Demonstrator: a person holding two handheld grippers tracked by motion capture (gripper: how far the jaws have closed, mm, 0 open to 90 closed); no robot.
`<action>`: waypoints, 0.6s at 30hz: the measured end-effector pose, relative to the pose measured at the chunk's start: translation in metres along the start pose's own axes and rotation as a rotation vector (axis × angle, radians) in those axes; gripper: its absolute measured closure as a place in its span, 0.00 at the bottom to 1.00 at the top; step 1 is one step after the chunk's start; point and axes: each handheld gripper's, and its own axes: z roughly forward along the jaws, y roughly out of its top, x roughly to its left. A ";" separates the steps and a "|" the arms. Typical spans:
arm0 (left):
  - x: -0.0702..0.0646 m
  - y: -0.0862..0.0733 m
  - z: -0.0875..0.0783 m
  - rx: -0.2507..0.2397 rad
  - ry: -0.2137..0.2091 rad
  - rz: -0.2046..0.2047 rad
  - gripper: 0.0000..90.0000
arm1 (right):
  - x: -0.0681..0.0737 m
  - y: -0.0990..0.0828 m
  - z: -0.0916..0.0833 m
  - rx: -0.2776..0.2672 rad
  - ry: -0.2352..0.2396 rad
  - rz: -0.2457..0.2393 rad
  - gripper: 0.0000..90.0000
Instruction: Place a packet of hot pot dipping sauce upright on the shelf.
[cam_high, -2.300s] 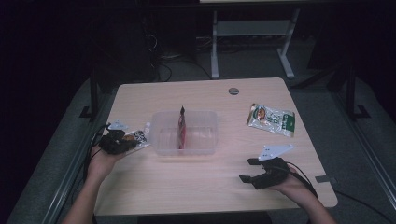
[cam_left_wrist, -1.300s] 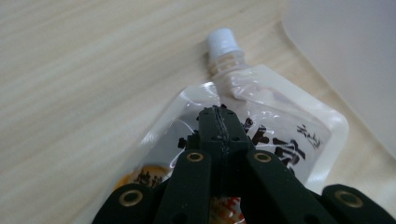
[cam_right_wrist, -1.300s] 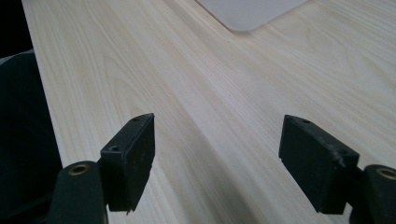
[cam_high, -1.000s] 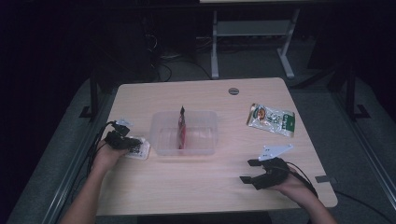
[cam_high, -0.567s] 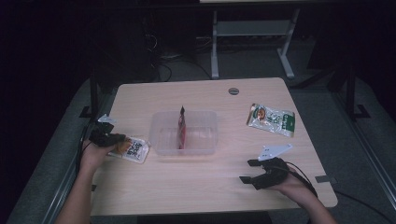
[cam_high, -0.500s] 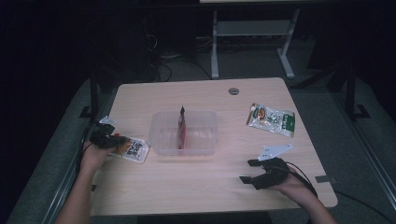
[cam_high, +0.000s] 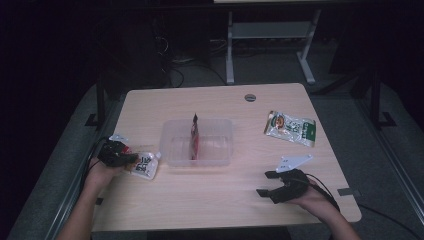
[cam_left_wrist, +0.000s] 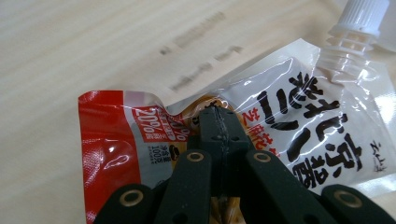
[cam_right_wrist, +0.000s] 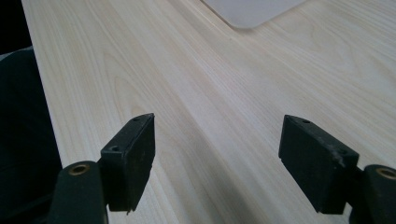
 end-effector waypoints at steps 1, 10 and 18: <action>-0.003 -0.001 -0.001 0.003 -0.005 0.001 1.00 | 0.000 0.000 0.000 0.001 0.000 0.000 0.29; -0.037 -0.013 -0.008 0.018 -0.054 0.058 1.00 | 0.000 0.001 0.000 -0.001 0.000 -0.002 0.29; -0.073 -0.008 -0.006 0.030 -0.110 0.133 1.00 | 0.001 0.001 0.000 -0.001 0.001 -0.002 0.29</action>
